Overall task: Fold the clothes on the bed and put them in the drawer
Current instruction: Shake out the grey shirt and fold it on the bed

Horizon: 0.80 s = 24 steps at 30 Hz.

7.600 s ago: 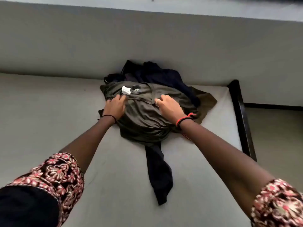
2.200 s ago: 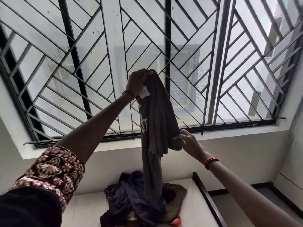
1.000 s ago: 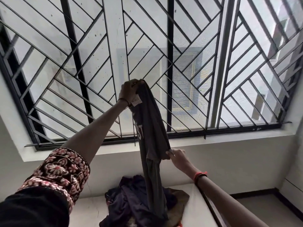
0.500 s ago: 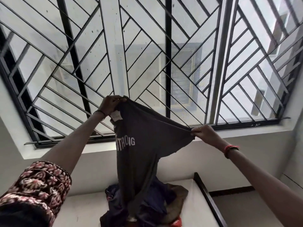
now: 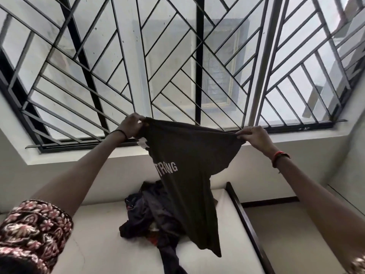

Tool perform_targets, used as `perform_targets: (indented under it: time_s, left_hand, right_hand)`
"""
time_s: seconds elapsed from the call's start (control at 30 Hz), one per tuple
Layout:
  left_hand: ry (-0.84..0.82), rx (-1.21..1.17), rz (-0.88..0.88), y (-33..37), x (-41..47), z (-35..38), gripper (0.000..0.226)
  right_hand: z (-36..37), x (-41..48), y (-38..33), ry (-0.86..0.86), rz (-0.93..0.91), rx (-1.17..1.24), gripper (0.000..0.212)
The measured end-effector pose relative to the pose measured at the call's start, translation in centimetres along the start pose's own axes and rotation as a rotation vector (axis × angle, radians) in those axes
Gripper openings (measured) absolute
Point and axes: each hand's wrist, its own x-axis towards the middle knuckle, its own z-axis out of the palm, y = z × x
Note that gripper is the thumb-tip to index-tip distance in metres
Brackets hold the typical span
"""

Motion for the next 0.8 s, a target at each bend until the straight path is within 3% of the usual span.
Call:
perform_targets:
  time_s: [0.1,0.17,0.33,0.43,0.57,0.8]
  left_hand:
    - [-0.069,-0.637,-0.259,3.1,-1.4,2.0,0.015]
    - [-0.056,-0.879,-0.329,4.7,-1.8,3.5,0.010]
    - [-0.012,-0.616,-0.120,6.0,-2.1,6.2,0.007]
    - [-0.072,-0.529,-0.070,6.3,-3.4,7.8,0.009]
    - [-0.073,-0.373,-0.014,6.8,-5.6,8.7,0.016]
    - [0.004,-0.455,0.046,6.0,-9.2,7.5,0.007]
  right_hand:
    - [-0.3,-0.4,0.8,0.131,0.076,0.006,0.014]
    - [-0.6,-0.7,1.5,0.185,0.206,0.103,0.012]
    - [-0.1,-2.7,2.0,0.291,0.499,0.524,0.009]
    - [1.2,-4.5,2.7,0.416,0.527,0.608,0.008]
    - [2.4,-7.4,3.8,0.447,0.446,0.355,0.020]
    - [1.9,-13.9,3.2,0.490,0.376,0.046,0.013]
